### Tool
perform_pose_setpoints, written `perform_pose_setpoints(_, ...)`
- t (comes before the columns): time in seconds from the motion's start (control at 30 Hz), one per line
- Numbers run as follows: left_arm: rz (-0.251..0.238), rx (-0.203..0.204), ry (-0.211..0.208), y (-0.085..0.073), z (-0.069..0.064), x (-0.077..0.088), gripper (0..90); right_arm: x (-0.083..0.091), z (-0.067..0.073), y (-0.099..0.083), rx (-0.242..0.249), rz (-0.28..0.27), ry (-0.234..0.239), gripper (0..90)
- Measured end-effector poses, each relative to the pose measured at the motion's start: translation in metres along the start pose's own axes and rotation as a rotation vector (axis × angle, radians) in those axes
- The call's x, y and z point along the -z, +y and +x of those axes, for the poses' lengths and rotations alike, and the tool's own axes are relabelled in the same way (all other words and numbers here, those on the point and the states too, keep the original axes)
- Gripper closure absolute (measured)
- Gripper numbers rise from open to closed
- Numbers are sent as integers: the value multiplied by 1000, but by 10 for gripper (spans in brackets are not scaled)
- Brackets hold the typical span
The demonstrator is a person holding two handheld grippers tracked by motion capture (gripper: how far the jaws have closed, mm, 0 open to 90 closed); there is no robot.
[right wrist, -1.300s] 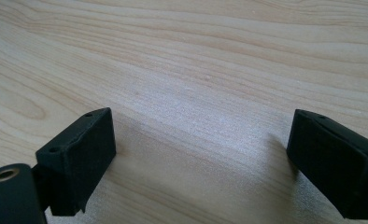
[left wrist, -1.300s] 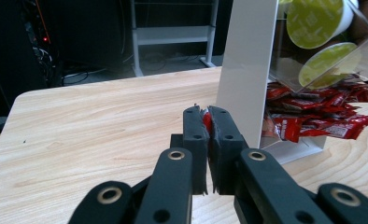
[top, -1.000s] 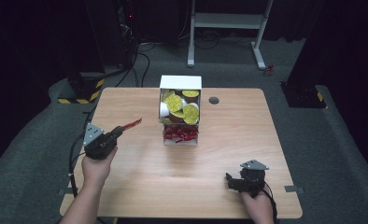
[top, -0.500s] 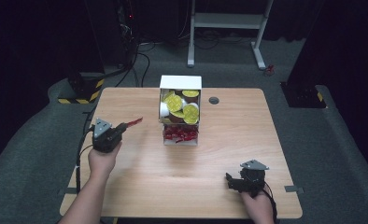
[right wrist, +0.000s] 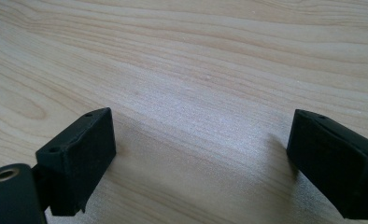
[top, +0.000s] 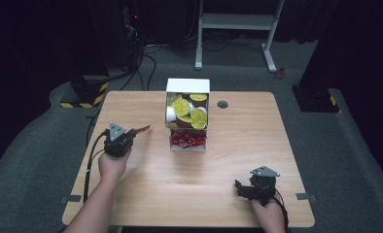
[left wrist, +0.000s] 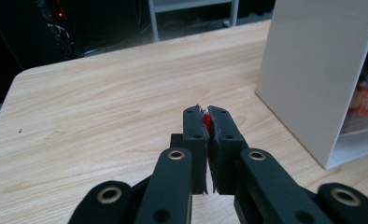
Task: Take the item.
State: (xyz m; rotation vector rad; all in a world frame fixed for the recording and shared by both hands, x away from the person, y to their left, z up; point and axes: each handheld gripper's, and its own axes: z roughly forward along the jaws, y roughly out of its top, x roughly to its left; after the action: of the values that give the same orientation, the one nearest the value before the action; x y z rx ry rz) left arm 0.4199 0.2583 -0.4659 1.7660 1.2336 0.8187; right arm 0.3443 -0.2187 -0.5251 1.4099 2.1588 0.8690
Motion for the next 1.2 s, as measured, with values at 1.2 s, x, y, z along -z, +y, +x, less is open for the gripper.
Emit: perform_pose_setpoints(1.2,236,-9,-80,-28,-30,-48,832,0,0,0,6,-4,2,80)
